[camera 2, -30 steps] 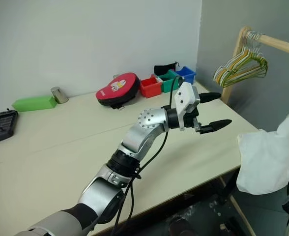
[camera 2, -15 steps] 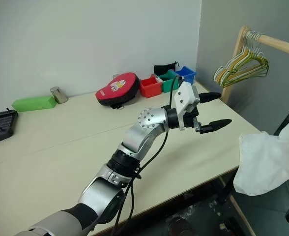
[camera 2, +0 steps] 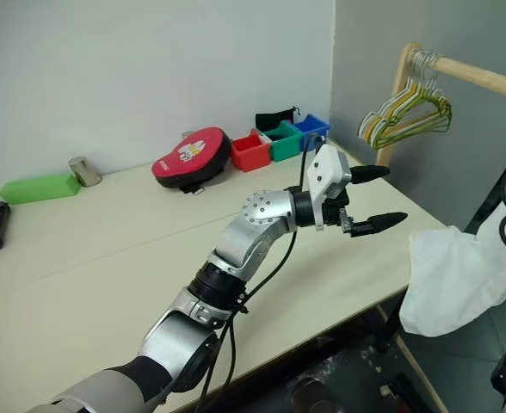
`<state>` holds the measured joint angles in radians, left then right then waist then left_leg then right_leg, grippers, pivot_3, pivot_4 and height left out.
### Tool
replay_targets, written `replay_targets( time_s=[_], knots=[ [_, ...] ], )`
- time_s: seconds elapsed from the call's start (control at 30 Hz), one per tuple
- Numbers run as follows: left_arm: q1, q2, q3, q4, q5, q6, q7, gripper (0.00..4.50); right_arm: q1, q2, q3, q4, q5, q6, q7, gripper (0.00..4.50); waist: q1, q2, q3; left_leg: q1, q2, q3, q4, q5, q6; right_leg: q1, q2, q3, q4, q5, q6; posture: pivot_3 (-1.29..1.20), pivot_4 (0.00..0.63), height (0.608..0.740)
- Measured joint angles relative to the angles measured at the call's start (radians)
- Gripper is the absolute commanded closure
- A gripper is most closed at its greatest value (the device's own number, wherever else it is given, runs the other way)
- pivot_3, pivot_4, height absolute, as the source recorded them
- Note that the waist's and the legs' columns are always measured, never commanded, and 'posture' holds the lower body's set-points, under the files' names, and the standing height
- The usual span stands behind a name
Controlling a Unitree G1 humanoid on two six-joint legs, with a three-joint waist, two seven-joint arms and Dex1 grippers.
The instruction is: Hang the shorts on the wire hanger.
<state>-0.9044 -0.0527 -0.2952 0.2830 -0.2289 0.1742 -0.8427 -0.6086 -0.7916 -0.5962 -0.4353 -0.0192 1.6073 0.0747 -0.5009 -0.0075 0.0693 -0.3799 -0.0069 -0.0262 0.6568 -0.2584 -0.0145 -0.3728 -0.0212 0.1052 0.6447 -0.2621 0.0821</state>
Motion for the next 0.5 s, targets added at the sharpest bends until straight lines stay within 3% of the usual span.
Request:
replay_targets(
  time_s=[0.2,0.37,0.5],
  knots=[
    [0.034,0.034,0.017,-0.013,-0.003,0.046,0.021,0.0,-0.057,0.013,0.191,-0.155,-0.003,0.0,-0.033,0.01,-0.015,-0.001,0.001,0.003,0.0,0.0,-0.005,0.0,0.0,0.0,0.0,0.002,0.0,0.0,0.0,-0.43,0.037,0.74],
    [0.11,0.125,0.11,-0.099,-0.007,0.158,0.131,0.0,-0.097,0.357,0.322,-0.225,0.055,-0.018,-0.027,0.01,-0.033,-0.004,0.0,0.012,0.001,0.001,-0.013,0.0,0.0,0.001,0.004,0.009,0.002,0.0,0.0,-0.33,0.03,0.74],
    [0.236,0.228,0.189,-0.156,0.042,0.237,0.26,0.0,-0.025,0.455,0.414,-0.162,0.068,-0.179,-0.035,0.01,0.018,-0.006,0.002,0.012,0.002,0.0,-0.012,0.0,0.0,-0.001,0.002,0.008,0.003,0.0,0.001,-0.24,0.03,0.74]
  ],
)
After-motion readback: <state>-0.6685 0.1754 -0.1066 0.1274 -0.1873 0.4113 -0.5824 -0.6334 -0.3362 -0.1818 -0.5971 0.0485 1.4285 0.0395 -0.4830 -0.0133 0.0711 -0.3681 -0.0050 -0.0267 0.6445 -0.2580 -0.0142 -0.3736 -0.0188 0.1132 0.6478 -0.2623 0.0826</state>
